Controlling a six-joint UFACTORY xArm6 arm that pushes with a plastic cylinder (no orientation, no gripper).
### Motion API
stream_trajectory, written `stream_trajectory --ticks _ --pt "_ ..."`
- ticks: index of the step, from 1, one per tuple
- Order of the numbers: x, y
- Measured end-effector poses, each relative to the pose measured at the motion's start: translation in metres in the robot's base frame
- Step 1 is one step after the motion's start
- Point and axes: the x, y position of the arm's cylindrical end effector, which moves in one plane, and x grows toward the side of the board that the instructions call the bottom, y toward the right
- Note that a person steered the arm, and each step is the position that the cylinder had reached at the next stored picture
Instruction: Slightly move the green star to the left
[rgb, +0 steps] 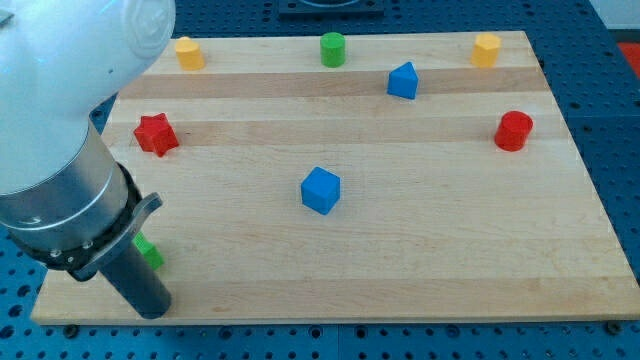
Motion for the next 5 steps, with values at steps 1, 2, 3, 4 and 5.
stream_trajectory --ticks 1,2,3,4,5 --pt "-0.01 0.007" --pt "-0.017 0.008" --pt "-0.024 0.0" --pt "-0.028 -0.009" --pt "-0.028 -0.018"
